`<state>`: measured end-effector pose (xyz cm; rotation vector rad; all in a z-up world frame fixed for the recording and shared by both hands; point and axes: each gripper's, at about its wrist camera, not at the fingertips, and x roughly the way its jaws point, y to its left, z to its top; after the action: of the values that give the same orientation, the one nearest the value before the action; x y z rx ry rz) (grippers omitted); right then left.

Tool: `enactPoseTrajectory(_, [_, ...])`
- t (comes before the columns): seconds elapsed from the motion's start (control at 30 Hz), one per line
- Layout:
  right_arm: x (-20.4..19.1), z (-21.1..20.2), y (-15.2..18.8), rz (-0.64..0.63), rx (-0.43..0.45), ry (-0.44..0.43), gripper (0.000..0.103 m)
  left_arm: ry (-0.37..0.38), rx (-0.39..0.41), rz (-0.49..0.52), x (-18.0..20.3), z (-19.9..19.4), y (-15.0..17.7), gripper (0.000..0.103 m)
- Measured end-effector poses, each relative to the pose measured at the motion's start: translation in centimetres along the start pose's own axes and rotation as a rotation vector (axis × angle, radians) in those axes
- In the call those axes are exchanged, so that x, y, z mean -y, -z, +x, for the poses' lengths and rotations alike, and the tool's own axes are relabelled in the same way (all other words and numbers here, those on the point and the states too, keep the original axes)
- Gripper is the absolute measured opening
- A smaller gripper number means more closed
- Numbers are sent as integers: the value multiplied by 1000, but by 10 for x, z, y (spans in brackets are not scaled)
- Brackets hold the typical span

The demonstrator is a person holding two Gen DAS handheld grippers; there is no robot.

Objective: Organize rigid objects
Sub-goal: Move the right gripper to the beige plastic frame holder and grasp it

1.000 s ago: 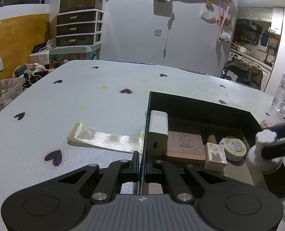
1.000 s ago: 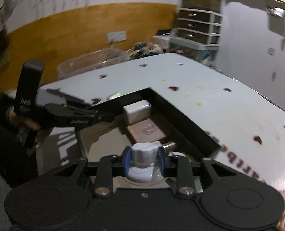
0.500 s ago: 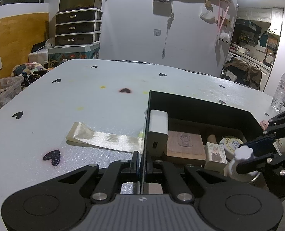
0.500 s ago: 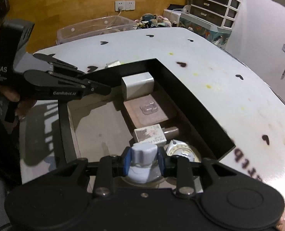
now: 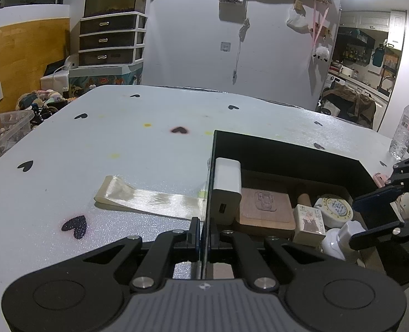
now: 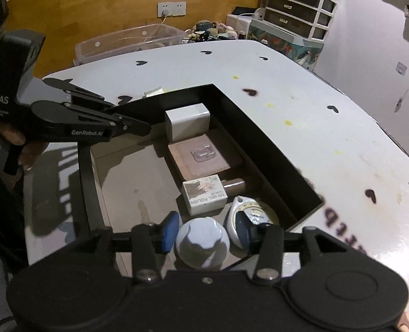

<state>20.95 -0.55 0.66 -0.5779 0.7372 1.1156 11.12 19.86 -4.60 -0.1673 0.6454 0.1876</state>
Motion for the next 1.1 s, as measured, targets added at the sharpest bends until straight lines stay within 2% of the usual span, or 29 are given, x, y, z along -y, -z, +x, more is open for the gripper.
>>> enactPoseTrajectory(0.17, [2,-11,1,40,49,-32,48,1,1,-1,0,0,0,3])
enactPoseTrajectory(0.27, [2,-22,0,72,92,-45,55,0,1,-2,0,1,0,3])
enactPoseTrajectory(0.43, [-2,-41,5,114,190,-7,63,1,1,-4,0,1,0,4])
enactPoseTrajectory(0.53, [-2,-53,10,148,238,19,72,-4,2,-3,1,0,0,3])
enactPoseTrajectory(0.7, [-3,-66,22,205,287,59,97,-11,11,-3,2,-3,0,3])
enactPoseTrajectory(0.77, [-6,-67,29,212,295,86,101,-15,13,-5,2,-4,0,3])
enactPoseTrajectory(0.9, [-13,-71,43,225,310,150,103,-24,15,-1,3,-7,1,4])
enactPoseTrajectory(1.1, [-13,-82,70,319,347,241,103,-35,17,2,4,-9,1,4])
